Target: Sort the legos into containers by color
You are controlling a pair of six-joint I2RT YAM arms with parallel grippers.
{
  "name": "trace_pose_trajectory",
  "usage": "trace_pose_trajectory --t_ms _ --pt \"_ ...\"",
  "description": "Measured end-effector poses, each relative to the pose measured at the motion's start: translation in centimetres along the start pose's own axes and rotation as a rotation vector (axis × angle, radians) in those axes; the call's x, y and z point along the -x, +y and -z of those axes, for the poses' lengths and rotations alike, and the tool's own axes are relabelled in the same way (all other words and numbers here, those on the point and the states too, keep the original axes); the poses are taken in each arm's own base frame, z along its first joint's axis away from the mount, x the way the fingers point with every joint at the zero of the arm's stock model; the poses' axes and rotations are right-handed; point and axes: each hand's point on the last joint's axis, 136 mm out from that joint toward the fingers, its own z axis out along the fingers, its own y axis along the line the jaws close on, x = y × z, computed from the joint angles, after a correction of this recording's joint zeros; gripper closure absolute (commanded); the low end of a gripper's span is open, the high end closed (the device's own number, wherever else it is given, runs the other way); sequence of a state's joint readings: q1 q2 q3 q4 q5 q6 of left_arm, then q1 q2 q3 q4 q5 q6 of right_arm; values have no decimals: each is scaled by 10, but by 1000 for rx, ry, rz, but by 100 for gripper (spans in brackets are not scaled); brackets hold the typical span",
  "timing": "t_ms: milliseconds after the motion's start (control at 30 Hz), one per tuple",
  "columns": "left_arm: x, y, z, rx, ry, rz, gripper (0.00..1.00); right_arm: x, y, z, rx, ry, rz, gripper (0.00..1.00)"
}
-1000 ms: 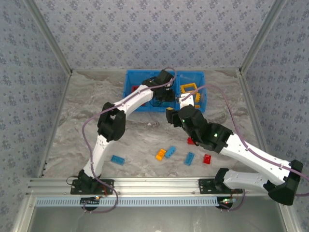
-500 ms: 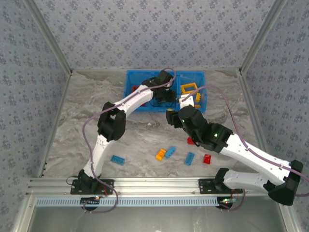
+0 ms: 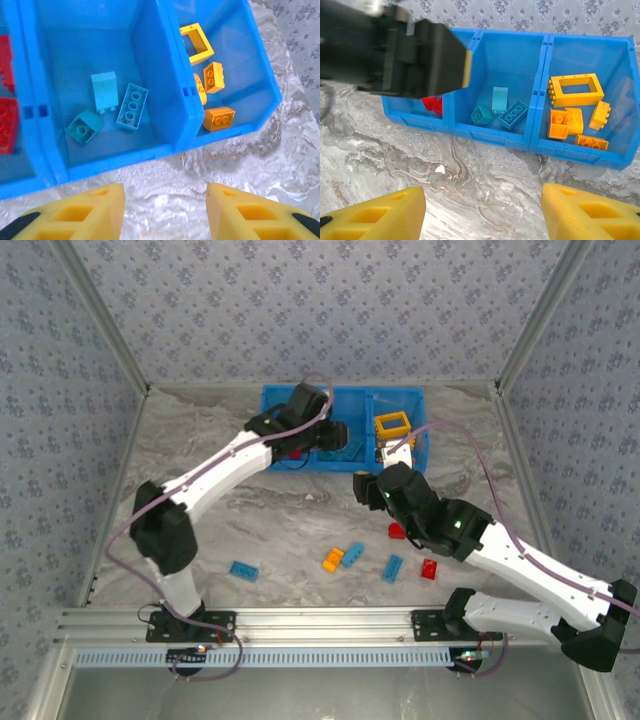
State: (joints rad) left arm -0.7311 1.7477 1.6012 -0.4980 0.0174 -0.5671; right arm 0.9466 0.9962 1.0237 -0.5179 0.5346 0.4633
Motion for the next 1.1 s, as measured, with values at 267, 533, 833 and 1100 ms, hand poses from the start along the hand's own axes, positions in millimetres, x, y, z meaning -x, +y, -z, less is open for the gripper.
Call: trace_pose_trajectory --t_ms 267,533,833,1100 --pt "-52 32 69 21 -20 10 46 -23 1 -1 7 98 -77 39" --pt "-100 55 134 -34 -62 0 40 -115 34 -9 19 431 -251 38" --pt "-157 68 145 -73 23 -25 39 -201 52 -1 -34 756 -445 35" --pt "-171 69 153 -98 28 -23 39 -227 64 -10 -57 853 -546 31"
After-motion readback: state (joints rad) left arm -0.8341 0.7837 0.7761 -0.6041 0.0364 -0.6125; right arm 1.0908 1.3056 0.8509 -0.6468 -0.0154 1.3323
